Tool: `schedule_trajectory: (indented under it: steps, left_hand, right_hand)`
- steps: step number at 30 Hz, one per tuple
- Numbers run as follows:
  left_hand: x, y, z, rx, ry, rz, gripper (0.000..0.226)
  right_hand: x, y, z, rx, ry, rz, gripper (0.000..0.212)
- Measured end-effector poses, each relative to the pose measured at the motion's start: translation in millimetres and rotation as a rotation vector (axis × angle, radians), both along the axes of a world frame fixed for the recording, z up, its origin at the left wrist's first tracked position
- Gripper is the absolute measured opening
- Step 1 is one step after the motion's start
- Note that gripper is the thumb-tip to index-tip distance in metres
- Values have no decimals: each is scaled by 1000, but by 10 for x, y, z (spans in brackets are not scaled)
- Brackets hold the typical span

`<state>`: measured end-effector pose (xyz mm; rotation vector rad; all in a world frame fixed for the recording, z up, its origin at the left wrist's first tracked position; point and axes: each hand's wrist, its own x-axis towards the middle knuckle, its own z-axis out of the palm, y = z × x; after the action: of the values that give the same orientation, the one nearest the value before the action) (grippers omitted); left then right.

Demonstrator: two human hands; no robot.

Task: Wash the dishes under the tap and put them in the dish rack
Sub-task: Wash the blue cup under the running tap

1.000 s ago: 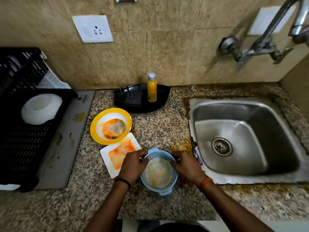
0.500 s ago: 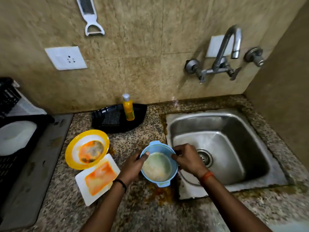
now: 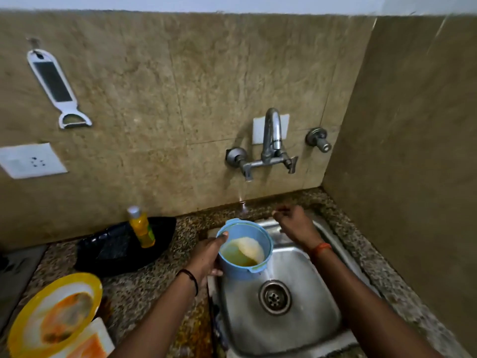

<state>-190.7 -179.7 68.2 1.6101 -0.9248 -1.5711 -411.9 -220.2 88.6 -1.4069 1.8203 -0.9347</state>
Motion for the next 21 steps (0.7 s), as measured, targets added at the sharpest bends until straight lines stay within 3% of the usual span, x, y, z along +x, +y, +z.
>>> schedule_trajectory:
  steps: [6, 14, 21]
  left_hand:
    - [-449, -283, 95, -18, 28, 86, 30]
    - [-826, -411, 222, -17, 139, 112, 34]
    - [-1003, -529, 233, -32, 112, 119, 41]
  right_hand:
    - [-390, -572, 304, -74, 100, -116, 56]
    - [-484, -1038, 472, -130, 196, -76, 35]
    - [-535, -1208, 430, -164, 288, -71, 33]
